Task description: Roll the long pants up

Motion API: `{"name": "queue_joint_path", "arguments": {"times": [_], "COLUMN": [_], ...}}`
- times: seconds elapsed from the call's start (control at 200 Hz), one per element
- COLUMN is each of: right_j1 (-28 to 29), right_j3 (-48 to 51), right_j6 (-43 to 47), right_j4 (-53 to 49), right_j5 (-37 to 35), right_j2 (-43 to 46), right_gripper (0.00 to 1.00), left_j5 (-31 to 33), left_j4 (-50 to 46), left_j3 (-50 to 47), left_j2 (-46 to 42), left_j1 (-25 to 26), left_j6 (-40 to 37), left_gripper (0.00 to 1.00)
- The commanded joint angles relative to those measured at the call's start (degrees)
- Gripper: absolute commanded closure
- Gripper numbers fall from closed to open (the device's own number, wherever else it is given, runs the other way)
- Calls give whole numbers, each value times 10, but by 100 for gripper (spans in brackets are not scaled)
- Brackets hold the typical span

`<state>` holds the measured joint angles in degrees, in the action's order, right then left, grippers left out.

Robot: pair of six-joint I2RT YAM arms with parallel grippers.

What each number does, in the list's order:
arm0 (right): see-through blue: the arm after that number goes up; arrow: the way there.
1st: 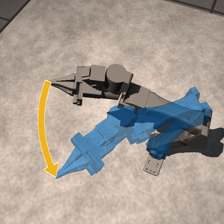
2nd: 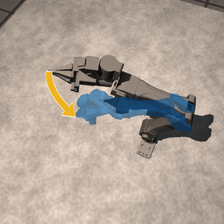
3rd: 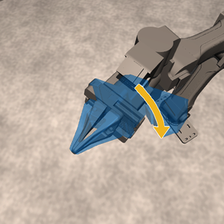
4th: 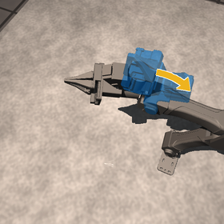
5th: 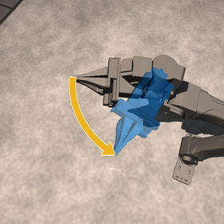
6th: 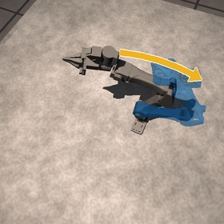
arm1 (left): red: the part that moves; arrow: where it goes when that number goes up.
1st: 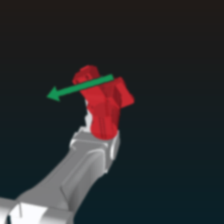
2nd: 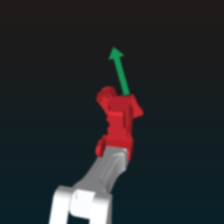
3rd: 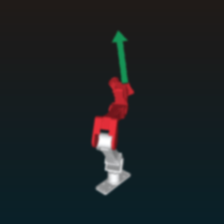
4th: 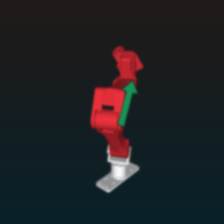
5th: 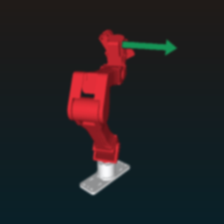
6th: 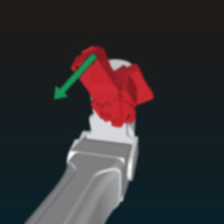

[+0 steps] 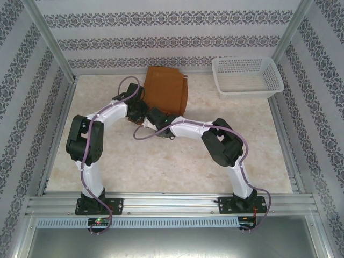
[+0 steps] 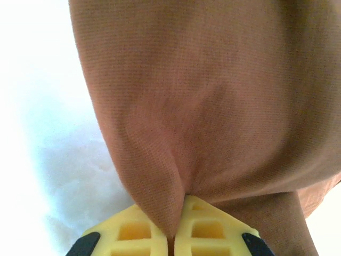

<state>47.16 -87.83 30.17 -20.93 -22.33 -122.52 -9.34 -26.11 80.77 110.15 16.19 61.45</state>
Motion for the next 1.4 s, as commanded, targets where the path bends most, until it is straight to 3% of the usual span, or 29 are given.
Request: {"name": "queue_joint_path", "arguments": {"times": [0.0,0.105,0.22,0.38,0.854,1.104,1.394], "right_j1": [-6,-8,-11,-29,-121,-154,-188], "right_j3": [-25,-52,-61,-95,-284,-393,-446], "right_j6": [-71,-108,-139,-175,-207,-205,-234], "right_j4": [-70,-153,-206,-269,-477,-562,-587], "right_j5": [26,62,105,186,453,565,622], "right_j2": [54,67,88,100,-27,-115,-161], "right_gripper": [100,100,100,100,100,100,100], "left_j5": [7,19,30,30,15,0,-12], "left_j4": [-63,-84,-93,-86,-61,-43,12], "left_j3": [51,74,66,8,-152,-134,-103], "left_j2": [-2,-25,-63,-125,-319,-292,-198], "left_j1": [-17,-27,-32,-32,-5,26,39], "left_j6": [-27,-35,-35,-19,39,53,59], "left_gripper": [95,89,88,100,100,100,100]}}
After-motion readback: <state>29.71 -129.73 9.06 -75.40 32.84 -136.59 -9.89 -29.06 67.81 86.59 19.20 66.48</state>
